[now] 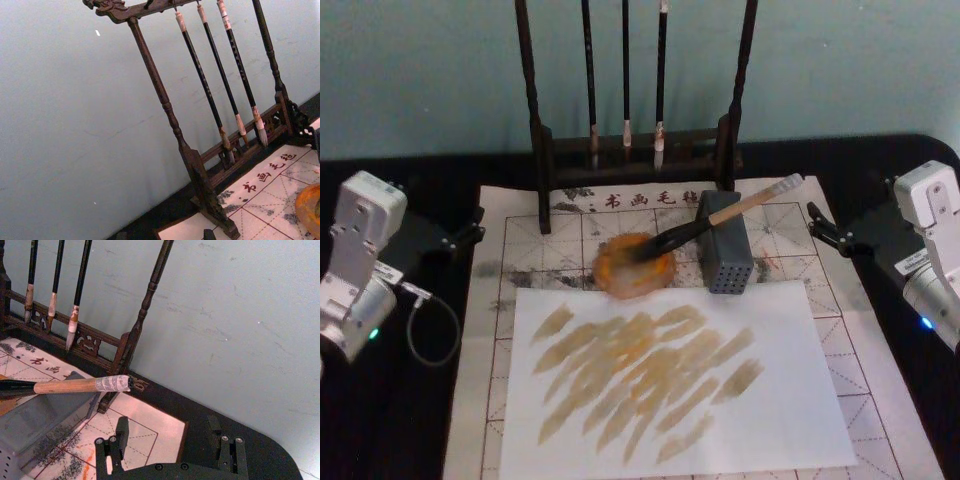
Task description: Pick up the brush from the inkstone, write on the paper, then place the brush back to its original position.
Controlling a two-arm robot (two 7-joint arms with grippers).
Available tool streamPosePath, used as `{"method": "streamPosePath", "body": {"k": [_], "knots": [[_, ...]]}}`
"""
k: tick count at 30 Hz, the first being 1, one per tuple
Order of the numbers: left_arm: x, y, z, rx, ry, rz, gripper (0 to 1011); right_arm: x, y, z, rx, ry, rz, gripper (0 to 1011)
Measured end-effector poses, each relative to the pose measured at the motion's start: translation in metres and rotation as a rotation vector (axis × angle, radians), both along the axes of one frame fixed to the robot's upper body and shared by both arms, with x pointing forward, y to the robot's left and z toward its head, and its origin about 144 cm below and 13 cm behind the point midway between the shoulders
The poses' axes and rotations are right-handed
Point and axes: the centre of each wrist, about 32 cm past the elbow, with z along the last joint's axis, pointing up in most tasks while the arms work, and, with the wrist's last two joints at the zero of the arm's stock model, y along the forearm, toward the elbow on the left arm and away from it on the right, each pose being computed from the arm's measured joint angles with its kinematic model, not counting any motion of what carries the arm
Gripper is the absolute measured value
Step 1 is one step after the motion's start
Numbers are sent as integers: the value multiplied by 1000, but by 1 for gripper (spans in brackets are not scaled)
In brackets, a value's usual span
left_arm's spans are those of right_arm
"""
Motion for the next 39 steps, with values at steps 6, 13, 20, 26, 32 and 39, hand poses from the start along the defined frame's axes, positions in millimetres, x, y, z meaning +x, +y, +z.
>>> {"method": "streamPosePath", "body": {"k": [6, 13, 20, 26, 32, 39], "knots": [[0, 0, 0, 0, 0, 0, 1001, 0, 0, 0, 0, 0, 0, 1000], [0, 0, 0, 0, 0, 0, 1001, 0, 0, 0, 0, 0, 0, 1000], [0, 0, 0, 0, 0, 0, 1001, 0, 0, 0, 0, 0, 0, 1000], [0, 0, 0, 0, 0, 0, 1001, 0, 0, 0, 0, 0, 0, 1000], [0, 0, 0, 0, 0, 0, 1001, 0, 0, 0, 0, 0, 0, 1000], [0, 0, 0, 0, 0, 0, 1001, 0, 0, 0, 0, 0, 0, 1000]]}}
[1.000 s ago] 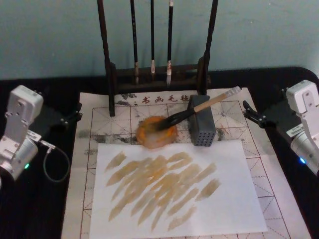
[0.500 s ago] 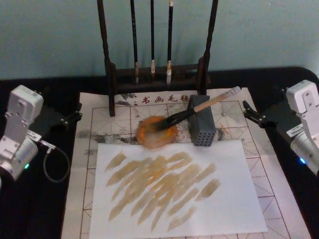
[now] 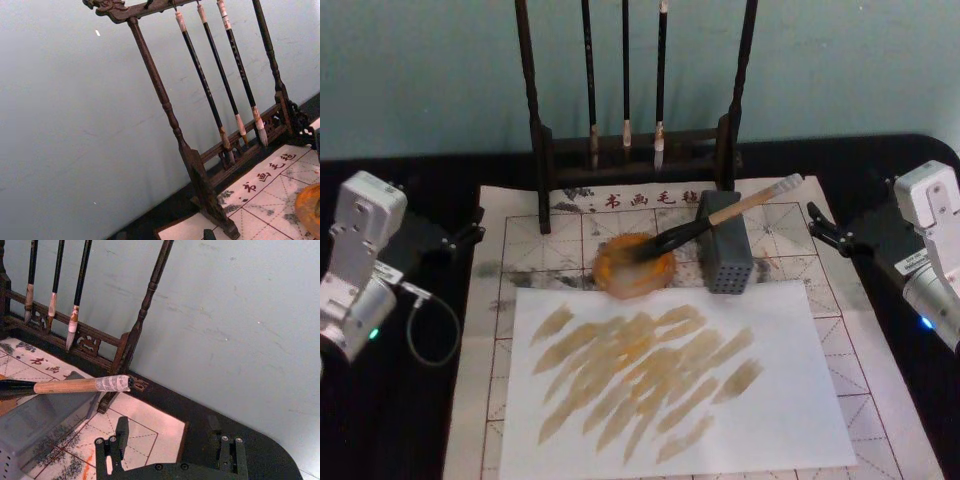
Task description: Pick up the brush from the inkstone, write on the paper, then place the brush back to its original position.
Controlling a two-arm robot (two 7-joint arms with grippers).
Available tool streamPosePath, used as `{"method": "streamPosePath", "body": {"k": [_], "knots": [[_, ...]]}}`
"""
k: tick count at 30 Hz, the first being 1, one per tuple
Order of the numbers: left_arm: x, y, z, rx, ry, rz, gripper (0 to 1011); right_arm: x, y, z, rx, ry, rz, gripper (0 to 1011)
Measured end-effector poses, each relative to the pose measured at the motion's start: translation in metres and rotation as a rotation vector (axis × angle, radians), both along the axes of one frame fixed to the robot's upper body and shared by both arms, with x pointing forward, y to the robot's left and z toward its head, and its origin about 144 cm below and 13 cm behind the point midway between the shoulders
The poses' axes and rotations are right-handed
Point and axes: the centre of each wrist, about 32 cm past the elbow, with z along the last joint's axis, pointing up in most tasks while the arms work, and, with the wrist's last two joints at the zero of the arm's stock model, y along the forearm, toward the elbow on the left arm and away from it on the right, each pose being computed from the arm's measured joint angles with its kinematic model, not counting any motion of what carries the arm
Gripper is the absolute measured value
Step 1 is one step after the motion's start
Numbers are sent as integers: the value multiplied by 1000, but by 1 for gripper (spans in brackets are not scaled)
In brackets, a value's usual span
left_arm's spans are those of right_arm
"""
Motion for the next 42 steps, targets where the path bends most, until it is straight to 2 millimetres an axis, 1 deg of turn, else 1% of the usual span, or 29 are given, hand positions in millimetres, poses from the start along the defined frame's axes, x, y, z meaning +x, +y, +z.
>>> {"method": "streamPosePath", "body": {"k": [6, 9, 12, 18, 25, 26, 33, 36, 38, 40, 42], "knots": [[0, 0, 0, 0, 0, 0, 1001, 0, 0, 0, 7, 1, -1, 1000], [0, 0, 0, 0, 0, 0, 1001, -1, -3, 0, 39, 7, -4, 1000], [0, 0, 0, 0, 0, 0, 1001, -4, -6, 1, 103, 21, -5, 1000], [0, 0, 0, 0, 0, 0, 1001, -17, -11, 5, 266, 65, 12, 1000], [0, 0, 0, 0, 0, 0, 1001, -26, -7, 1, 497, 146, 80, 1000], [0, 0, 0, 0, 0, 0, 1001, -26, -6, -1, 546, 167, 102, 1000], [0, 0, 0, 0, 0, 0, 1001, -22, 2, -13, 718, 239, 183, 1000], [0, 0, 0, 0, 0, 0, 1001, -16, 6, -21, 838, 285, 221, 1000], [0, 0, 0, 0, 0, 0, 1001, -15, 7, -22, 865, 292, 226, 1000], [0, 0, 0, 0, 0, 0, 1001, -10, 11, -27, 966, 319, 241, 1000], [0, 0, 0, 0, 0, 0, 1001, -7, 13, -30, 1011, 329, 244, 1000]]}}
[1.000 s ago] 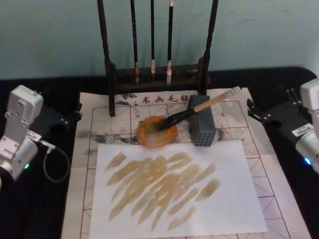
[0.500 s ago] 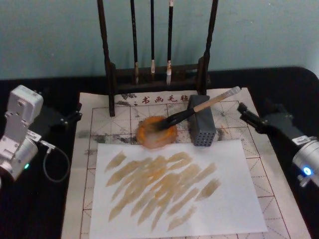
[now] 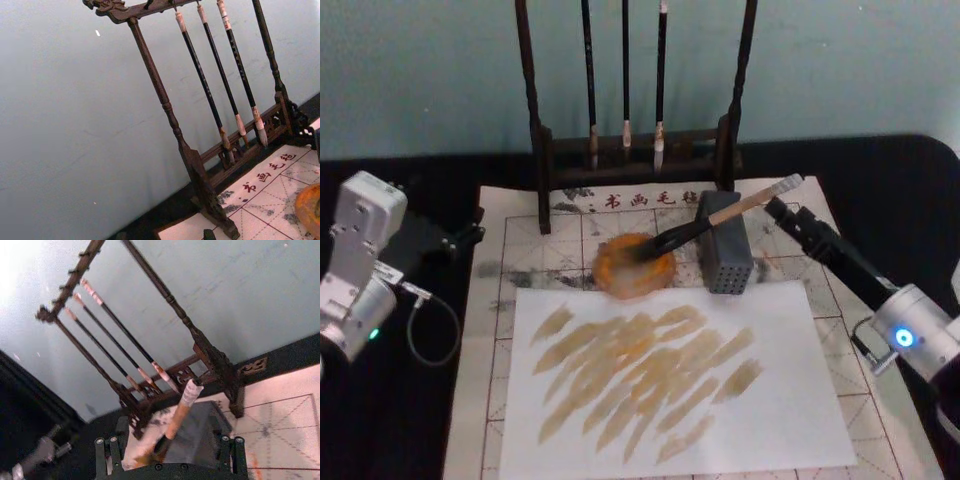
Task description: Pick up the brush from the inkstone, write on the paper, then place the brush back to its original position.
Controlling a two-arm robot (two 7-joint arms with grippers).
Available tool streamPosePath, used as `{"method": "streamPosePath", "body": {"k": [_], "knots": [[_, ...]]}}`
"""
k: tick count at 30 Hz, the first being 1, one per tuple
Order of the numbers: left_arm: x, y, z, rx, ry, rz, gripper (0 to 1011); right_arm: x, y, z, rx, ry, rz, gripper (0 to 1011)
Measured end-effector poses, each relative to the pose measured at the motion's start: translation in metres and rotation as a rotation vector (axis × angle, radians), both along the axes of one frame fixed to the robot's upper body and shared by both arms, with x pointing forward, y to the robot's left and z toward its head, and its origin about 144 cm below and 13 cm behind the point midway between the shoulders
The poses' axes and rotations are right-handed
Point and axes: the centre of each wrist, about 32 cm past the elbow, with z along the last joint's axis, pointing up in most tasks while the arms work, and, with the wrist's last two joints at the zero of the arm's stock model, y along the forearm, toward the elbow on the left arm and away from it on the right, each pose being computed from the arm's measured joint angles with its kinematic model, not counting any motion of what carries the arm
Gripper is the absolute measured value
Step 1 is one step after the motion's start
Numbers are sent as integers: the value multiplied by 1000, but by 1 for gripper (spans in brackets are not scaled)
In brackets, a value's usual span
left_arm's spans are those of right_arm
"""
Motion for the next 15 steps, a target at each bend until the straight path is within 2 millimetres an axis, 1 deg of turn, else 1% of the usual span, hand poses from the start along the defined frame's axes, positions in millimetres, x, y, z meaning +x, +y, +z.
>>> {"method": "streamPosePath", "body": {"k": [3, 7, 15], "knots": [[0, 0, 0, 0, 0, 0, 1001, 7, 5, -5, 92, 27, 0, 1000], [0, 0, 0, 0, 0, 0, 1001, 13, 7, -8, 143, 45, -2, 1000], [0, 0, 0, 0, 0, 0, 1001, 22, 15, -13, 175, 63, 14, 1000]]}}
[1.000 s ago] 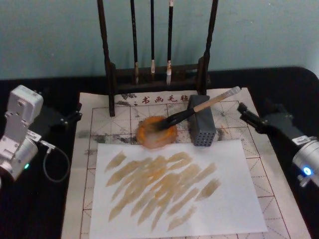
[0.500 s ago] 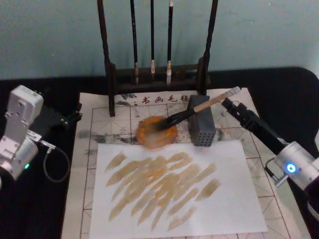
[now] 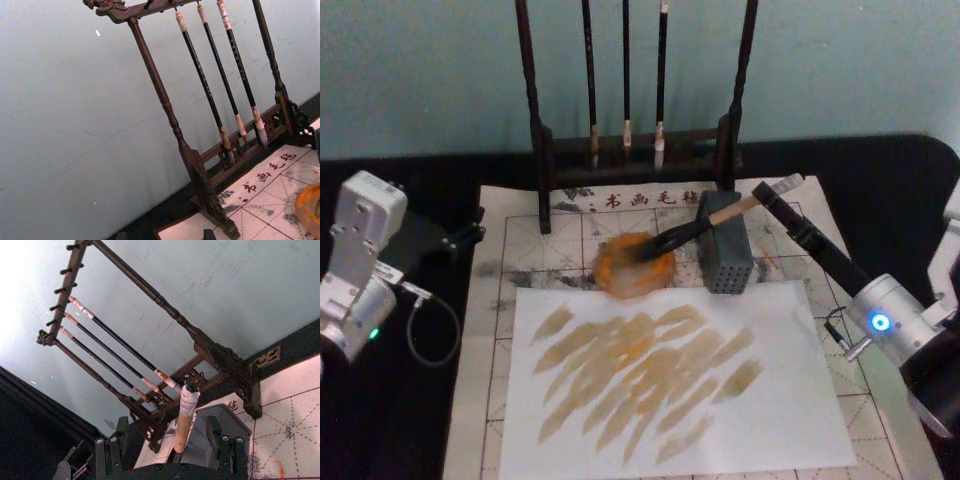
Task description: Pick up the brush from the inkstone, write on the paper, then place the brush back to its original position.
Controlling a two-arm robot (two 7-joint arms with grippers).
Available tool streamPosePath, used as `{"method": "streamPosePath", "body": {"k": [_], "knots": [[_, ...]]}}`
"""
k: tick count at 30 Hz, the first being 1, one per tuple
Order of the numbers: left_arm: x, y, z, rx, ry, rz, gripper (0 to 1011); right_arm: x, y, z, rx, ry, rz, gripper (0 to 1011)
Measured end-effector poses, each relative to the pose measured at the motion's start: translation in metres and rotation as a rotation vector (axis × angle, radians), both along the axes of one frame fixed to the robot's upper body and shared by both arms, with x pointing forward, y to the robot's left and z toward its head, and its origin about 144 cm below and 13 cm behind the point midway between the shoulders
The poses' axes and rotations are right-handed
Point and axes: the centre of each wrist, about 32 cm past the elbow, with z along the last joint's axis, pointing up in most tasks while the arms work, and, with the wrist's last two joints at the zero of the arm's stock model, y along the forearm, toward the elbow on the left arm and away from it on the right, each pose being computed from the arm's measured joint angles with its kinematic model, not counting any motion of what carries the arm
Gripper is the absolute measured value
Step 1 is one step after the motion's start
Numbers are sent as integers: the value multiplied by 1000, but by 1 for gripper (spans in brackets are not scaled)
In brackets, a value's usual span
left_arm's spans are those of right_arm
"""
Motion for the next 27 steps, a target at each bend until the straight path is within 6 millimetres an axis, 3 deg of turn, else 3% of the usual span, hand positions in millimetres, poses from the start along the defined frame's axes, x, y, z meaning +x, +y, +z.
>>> {"method": "streamPosePath", "body": {"k": [27], "knots": [[0, 0, 0, 0, 0, 0, 1001, 26, 17, -15, 14, -22, -5, 1000]]}}
